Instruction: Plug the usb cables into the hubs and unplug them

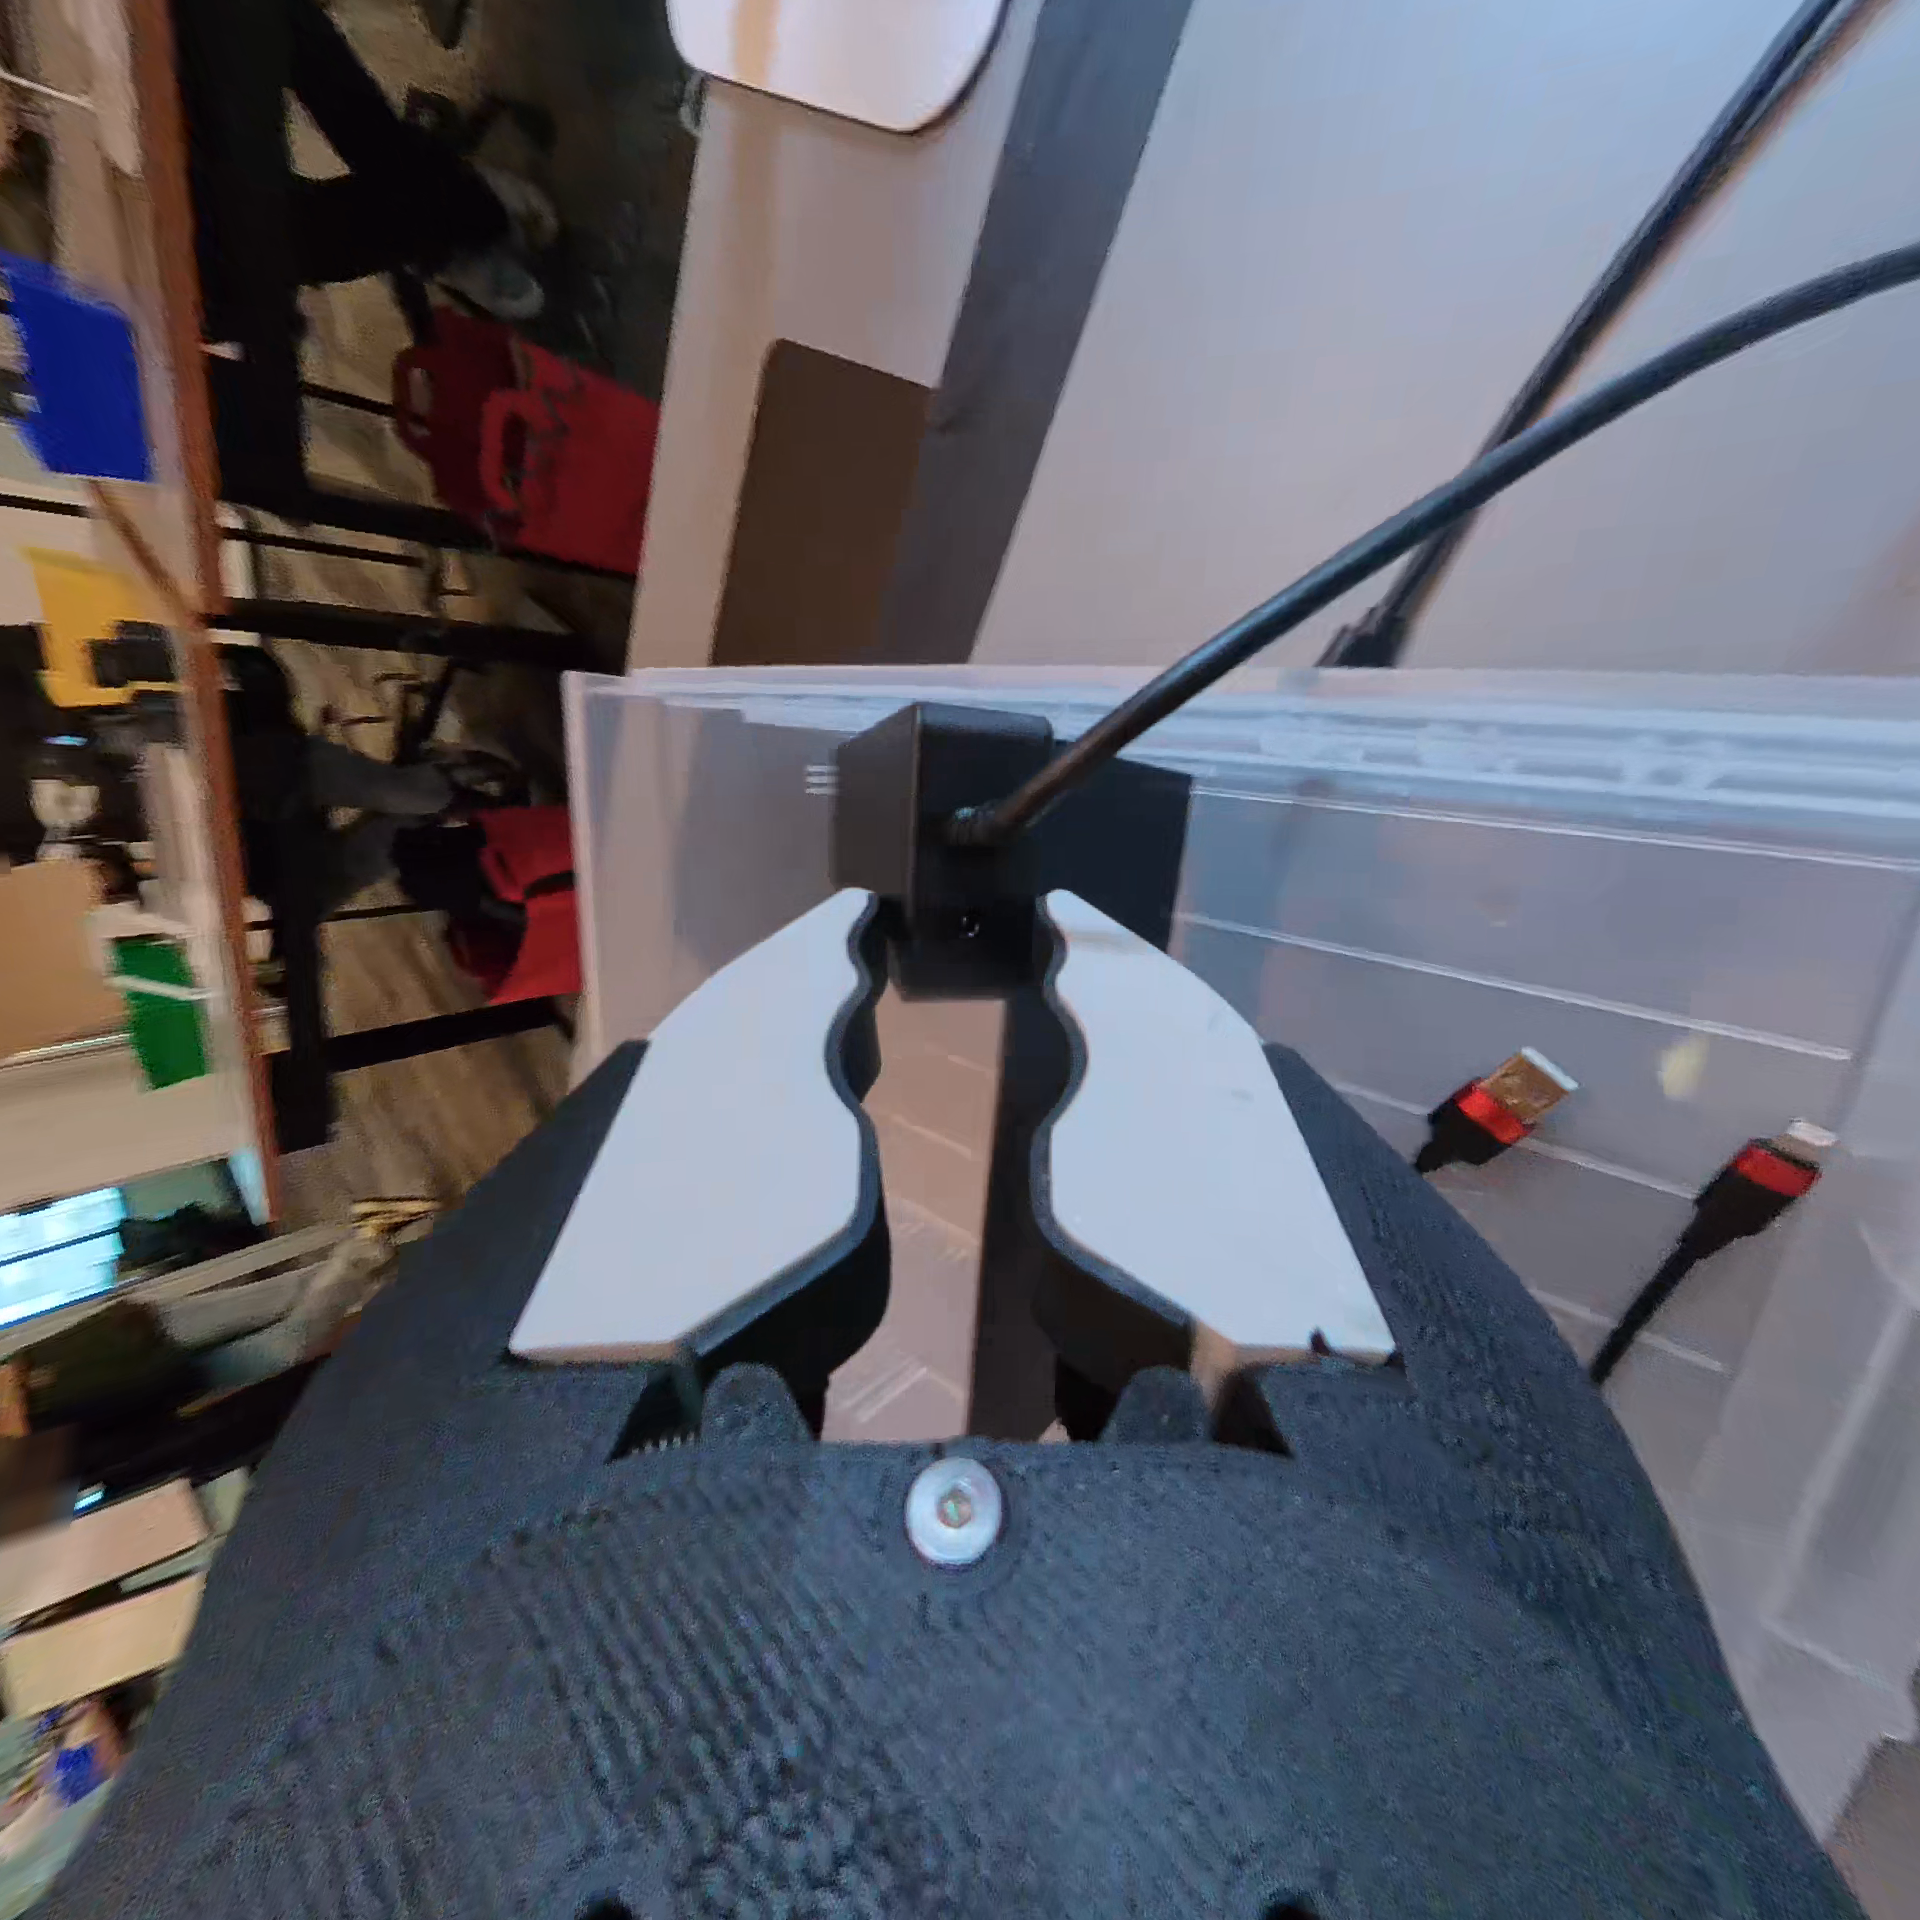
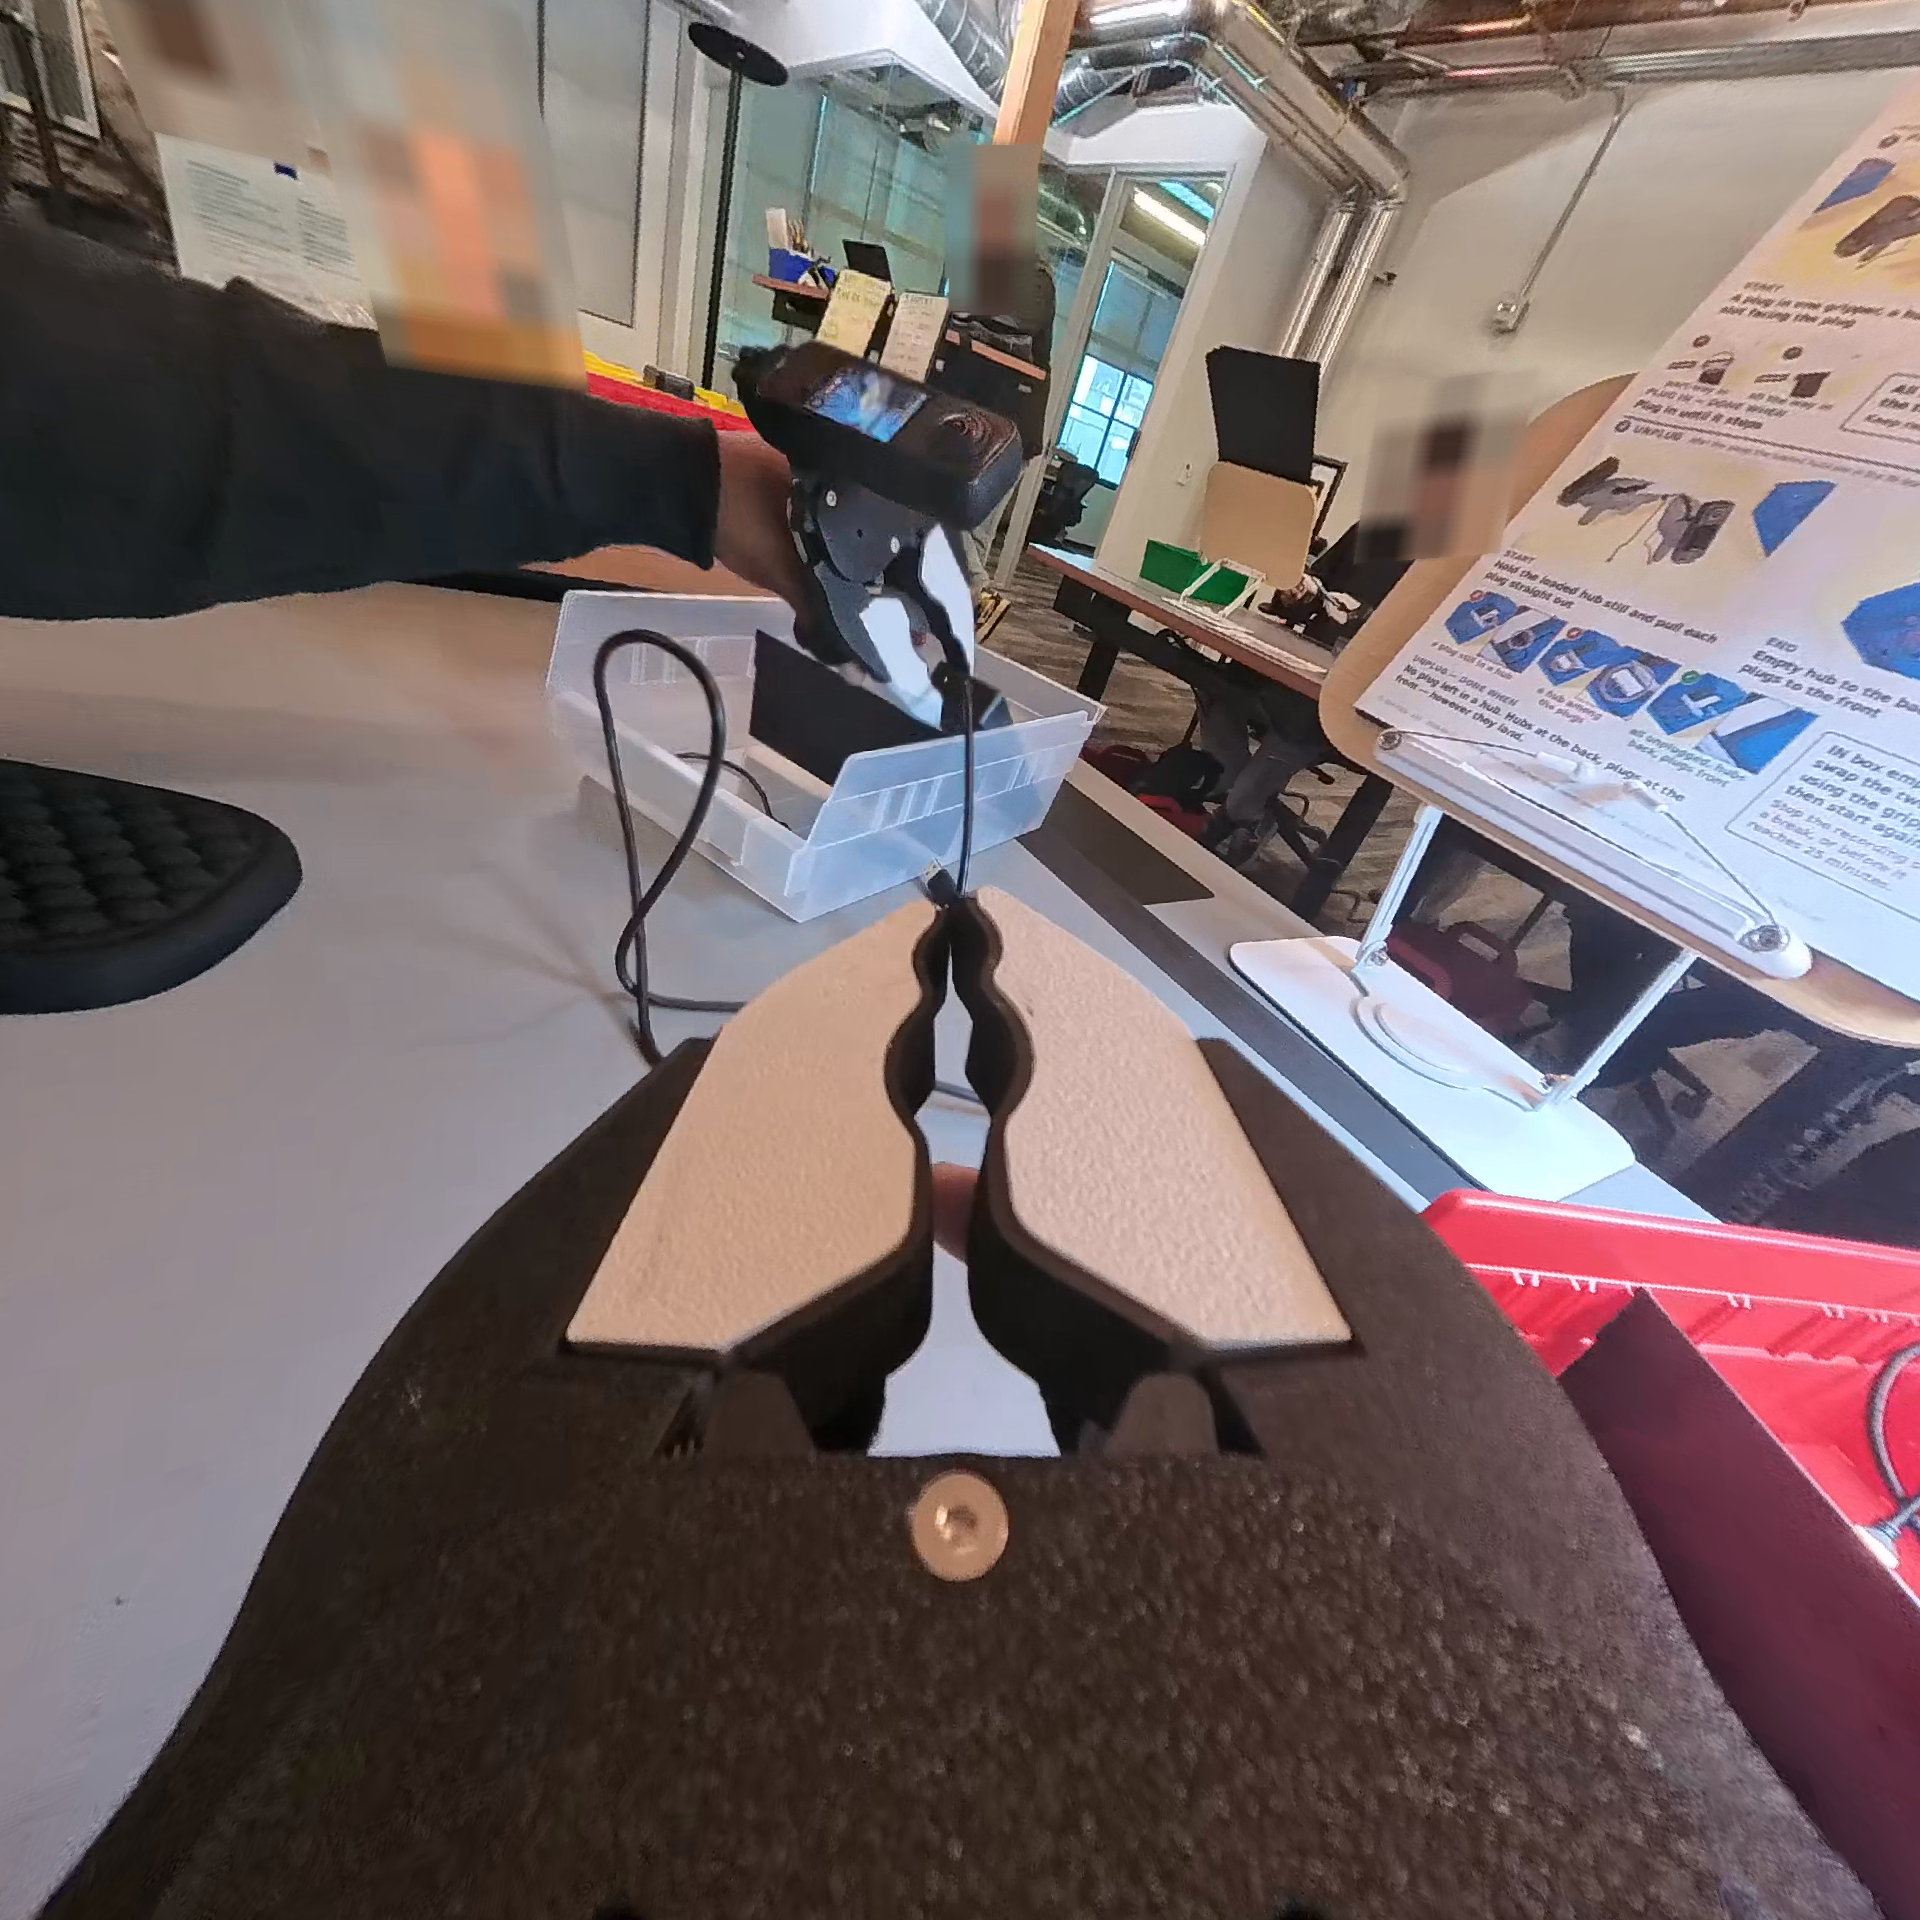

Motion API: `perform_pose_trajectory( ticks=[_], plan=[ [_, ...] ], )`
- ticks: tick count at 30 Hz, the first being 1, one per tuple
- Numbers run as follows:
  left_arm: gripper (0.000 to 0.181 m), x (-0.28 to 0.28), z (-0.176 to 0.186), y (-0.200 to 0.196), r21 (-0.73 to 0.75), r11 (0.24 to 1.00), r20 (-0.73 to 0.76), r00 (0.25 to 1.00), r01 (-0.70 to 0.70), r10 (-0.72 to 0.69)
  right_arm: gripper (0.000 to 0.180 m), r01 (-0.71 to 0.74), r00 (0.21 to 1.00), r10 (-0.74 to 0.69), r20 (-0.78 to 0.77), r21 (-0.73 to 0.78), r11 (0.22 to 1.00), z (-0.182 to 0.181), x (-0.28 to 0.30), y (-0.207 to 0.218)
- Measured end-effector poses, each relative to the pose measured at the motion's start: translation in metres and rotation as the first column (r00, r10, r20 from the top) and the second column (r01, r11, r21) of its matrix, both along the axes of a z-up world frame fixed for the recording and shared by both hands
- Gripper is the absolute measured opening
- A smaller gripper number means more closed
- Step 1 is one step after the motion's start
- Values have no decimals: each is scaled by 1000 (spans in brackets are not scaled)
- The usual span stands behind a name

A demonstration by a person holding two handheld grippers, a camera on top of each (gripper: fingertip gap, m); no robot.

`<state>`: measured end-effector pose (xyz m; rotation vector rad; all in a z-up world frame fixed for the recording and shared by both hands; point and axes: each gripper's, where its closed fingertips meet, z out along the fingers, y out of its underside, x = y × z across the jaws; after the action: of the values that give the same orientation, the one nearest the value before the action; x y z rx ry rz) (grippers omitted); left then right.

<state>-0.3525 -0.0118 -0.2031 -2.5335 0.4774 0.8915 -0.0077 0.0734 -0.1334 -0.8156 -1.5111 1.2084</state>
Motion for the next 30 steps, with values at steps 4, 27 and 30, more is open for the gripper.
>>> perform_pose_trajectory(
  ticks=[4, 27, 30],
  plan=[
    [23, 11, 56, 6, 174, 985, -34, 999, 24, -18, 0, 8, 1000, -8, -12, 9, 1000, 3, 2, 2],
    [23, 369, 104, 14, 586, 738, 773, 41, 335, -633, 37, -275, 949, 282, 144, -63, 959, 13, 40, 8],
    [23, 394, 83, 9, 595, 710, 790, -116, 375, -601, 60, -468, 818, 481, 317, -119, 875, -24, 51, -32]
  ],
)
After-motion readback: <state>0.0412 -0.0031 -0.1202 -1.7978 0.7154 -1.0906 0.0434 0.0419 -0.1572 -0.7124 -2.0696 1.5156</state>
